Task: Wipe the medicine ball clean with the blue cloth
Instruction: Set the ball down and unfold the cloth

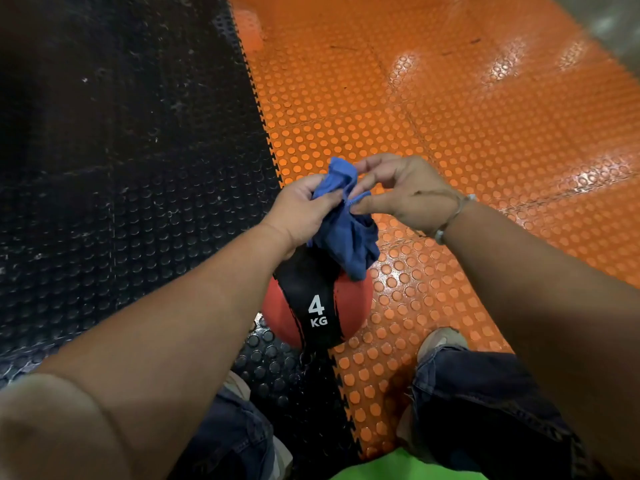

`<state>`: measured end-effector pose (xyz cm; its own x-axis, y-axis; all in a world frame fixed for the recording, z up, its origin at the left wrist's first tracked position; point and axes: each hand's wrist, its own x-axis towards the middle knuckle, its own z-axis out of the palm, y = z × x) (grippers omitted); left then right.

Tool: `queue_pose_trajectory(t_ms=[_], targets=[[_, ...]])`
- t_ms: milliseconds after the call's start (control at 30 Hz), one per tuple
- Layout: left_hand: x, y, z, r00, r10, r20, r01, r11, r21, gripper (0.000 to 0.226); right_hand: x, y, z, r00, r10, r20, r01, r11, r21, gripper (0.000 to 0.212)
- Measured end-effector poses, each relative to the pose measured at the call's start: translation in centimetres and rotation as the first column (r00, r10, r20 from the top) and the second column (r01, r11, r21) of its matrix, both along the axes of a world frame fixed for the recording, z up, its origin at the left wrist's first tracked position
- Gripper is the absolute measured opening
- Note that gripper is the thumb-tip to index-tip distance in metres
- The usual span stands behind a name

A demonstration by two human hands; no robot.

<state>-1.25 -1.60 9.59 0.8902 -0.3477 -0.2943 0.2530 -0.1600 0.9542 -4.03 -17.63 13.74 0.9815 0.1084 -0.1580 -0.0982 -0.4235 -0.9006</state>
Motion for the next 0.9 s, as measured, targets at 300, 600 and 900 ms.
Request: queue_pose_trajectory(t_ms=[300,600,900], targets=[[1.9,-1.9,2.0,0.967,-0.124,0.224,0.099,0.988,0.122,0.019,1.4,-1.8,1.1,0.990,-0.122,0.071,0.114,0.987,0.110,0.011],[1.2,-1.3,0.8,0.992,-0.099,0.077,0.076,0.964,0.257,0.021,1.4,-4.2,3.6,0.964,-0.258,-0.063,0.256,0.840,0.478,0.017],[1.8,-1.5,1.1,0.945,0.291,-0.149,-0.308,0.945,-0.112,0.017,1.2,-8.7,0.8,0.659,-0.680,-0.321,0.749,0.556,0.360,0.021]])
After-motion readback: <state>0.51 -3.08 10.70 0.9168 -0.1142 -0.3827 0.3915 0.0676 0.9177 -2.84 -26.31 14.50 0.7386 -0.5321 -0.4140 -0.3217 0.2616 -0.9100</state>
